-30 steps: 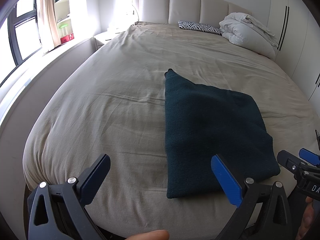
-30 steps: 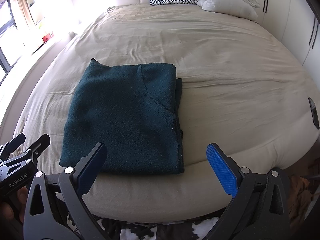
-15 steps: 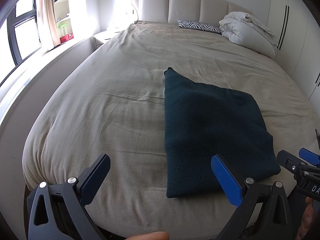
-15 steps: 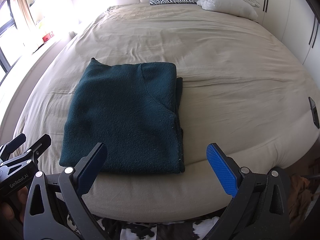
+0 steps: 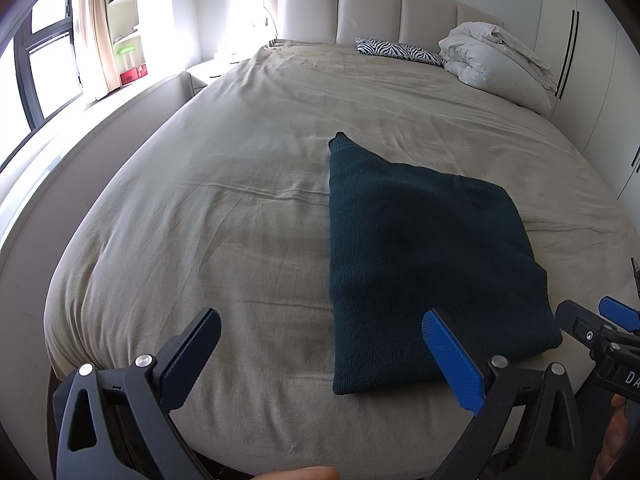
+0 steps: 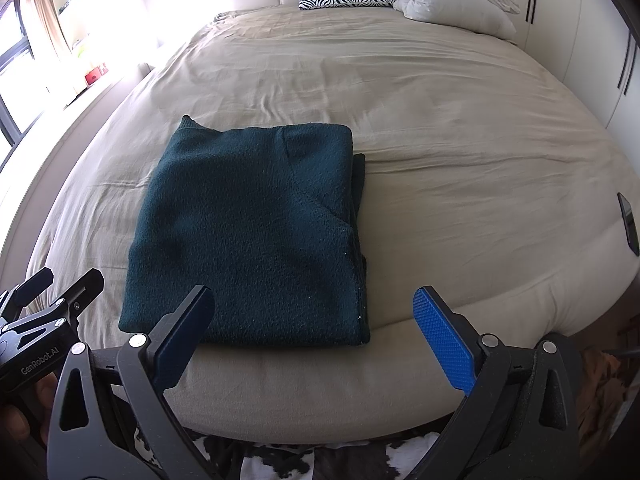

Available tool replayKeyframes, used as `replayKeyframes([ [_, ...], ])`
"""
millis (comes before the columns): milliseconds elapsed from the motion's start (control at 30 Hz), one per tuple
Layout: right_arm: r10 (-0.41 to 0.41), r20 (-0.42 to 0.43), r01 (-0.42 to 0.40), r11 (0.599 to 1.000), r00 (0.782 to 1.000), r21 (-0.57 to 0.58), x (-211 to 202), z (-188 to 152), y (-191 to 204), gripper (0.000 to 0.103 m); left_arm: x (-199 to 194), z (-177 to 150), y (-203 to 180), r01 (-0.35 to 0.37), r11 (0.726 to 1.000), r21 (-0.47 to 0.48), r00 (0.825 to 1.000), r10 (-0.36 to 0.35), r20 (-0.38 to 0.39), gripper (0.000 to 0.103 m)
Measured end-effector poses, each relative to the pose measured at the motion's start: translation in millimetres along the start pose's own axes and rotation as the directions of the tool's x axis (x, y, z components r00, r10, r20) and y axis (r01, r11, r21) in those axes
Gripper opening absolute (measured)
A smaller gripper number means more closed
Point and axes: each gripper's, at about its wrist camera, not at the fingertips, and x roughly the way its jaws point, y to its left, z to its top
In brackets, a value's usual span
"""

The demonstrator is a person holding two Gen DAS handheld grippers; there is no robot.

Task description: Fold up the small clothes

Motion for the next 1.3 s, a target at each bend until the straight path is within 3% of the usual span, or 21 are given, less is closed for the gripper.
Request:
replayKeyframes([
  [1300, 0.011, -0.014, -0.011, 1.0, 1.0, 0.002, 2.3, -5.1, -2.4, 0.101, 5.7, -1.7, 2.0, 0.005, 1.0, 0.005, 1.0, -0.005, -0.022, 0.103],
])
